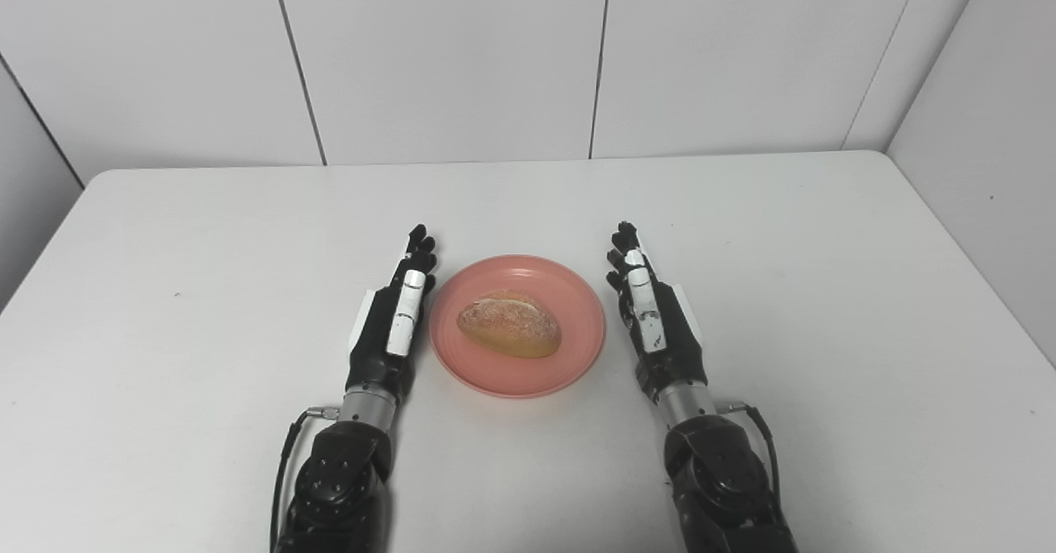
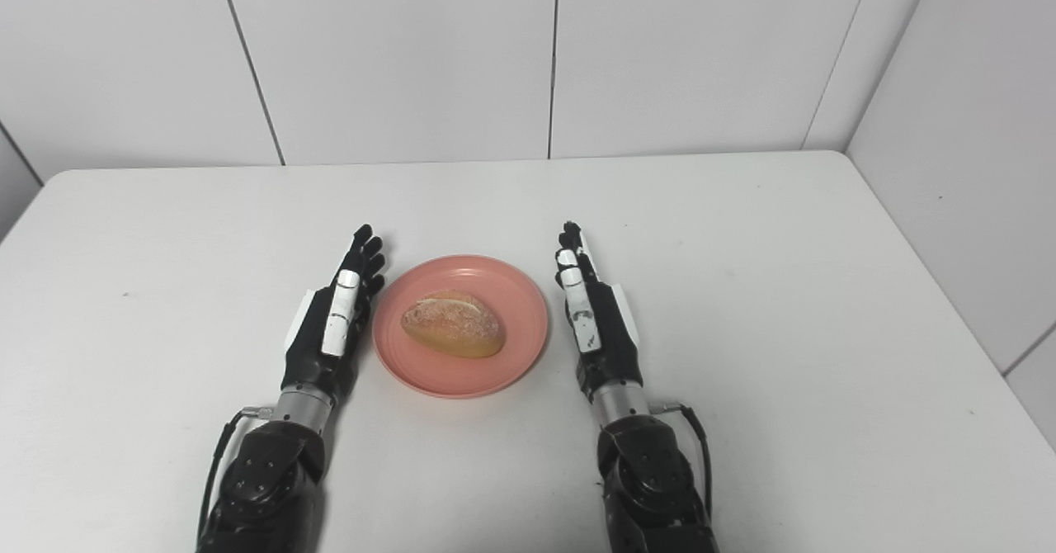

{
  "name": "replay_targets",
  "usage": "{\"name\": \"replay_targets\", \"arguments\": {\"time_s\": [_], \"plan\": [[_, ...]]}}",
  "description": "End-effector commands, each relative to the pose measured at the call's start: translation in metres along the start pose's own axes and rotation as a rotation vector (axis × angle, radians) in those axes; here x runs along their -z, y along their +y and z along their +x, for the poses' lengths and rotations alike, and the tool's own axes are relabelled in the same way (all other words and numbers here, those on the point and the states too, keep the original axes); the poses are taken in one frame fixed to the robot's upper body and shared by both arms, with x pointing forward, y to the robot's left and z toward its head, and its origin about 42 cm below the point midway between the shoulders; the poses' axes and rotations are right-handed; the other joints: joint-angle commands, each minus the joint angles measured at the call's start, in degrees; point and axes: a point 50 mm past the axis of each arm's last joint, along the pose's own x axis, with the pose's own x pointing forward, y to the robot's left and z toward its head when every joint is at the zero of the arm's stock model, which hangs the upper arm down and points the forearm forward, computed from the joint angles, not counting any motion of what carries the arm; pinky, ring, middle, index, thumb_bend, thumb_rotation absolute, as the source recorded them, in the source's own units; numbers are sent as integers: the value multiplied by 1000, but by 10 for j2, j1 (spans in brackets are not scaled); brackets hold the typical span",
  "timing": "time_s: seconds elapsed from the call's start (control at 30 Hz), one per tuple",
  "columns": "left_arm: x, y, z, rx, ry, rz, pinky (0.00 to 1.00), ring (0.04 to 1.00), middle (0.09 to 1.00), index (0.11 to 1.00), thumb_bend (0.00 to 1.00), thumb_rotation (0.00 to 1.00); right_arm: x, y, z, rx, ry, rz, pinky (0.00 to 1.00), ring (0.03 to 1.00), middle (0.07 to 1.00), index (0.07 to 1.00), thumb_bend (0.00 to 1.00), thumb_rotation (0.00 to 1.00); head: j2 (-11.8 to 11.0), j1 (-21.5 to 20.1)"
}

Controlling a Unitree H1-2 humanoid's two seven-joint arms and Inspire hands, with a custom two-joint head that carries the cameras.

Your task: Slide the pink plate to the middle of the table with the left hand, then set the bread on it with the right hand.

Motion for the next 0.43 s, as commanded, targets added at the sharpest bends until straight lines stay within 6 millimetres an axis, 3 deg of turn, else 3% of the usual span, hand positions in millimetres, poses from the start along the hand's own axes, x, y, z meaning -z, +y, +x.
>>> {"name": "replay_targets", "arguments": {"time_s": [0.0,0.4], "plan": [[-16,-1,7,26,-62,4,1000,1000,1000,1000,692,1000,-16,5,9,1,-69,16,1000,1000,1000,1000,686,1000,0,-1],[-15,-3,4,31,-58,-17,1000,1000,1000,1000,691,1000,-14,2,13,65,-82,34,1000,1000,1000,1000,708,1000,1,-1]]}}
